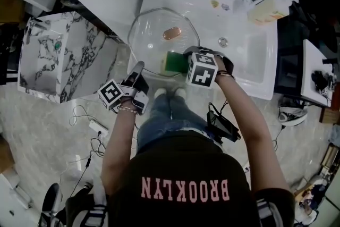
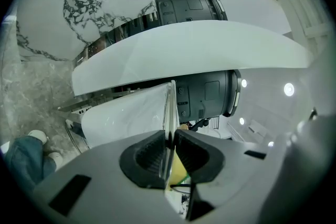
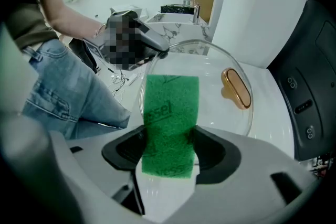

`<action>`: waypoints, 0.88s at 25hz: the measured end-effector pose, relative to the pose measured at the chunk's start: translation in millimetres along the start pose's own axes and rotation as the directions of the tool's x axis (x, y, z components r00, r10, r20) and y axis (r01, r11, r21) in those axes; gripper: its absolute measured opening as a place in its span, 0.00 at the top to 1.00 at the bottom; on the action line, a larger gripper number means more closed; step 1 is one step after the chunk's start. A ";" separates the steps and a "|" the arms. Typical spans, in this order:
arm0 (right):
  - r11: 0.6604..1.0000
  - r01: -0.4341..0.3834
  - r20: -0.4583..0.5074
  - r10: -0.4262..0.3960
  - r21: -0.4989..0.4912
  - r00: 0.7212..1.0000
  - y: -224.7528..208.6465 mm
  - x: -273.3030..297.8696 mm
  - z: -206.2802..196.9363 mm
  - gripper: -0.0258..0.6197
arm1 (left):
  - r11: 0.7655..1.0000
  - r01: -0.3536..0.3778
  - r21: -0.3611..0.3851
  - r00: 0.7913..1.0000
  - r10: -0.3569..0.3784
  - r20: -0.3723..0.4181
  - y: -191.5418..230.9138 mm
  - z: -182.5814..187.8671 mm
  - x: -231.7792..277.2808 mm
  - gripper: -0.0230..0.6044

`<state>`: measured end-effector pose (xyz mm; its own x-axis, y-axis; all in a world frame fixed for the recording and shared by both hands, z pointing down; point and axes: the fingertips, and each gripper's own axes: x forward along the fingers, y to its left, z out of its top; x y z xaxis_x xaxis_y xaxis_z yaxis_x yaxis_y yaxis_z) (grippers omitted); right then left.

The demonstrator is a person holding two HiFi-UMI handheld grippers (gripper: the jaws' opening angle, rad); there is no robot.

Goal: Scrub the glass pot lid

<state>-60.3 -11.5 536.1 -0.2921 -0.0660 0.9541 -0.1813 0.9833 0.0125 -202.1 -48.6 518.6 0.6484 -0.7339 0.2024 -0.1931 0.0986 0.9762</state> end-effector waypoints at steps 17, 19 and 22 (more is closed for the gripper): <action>0.994 0.027 0.098 -0.038 0.109 0.994 -32.9 -35.2 -24.9 0.55 | 1.000 0.004 0.002 1.000 -0.004 -0.003 1.6 -0.5 0.4 0.88; 0.992 0.015 0.149 -0.034 0.128 0.988 -27.4 -50.4 -3.9 0.54 | 1.000 0.029 0.002 1.000 -0.029 -0.002 0.9 -0.1 1.9 0.88; 0.992 -0.024 0.188 0.000 0.121 0.982 -14.4 -56.6 31.5 0.54 | 1.000 0.021 0.000 1.000 -0.021 -0.006 -0.2 -2.1 0.5 0.88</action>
<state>-70.7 -27.3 472.5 -0.4633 -0.0963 0.8809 -0.2871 0.9568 -0.0463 -200.1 -47.5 518.7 0.6568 -0.7317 0.1824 -0.1794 0.0833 0.9802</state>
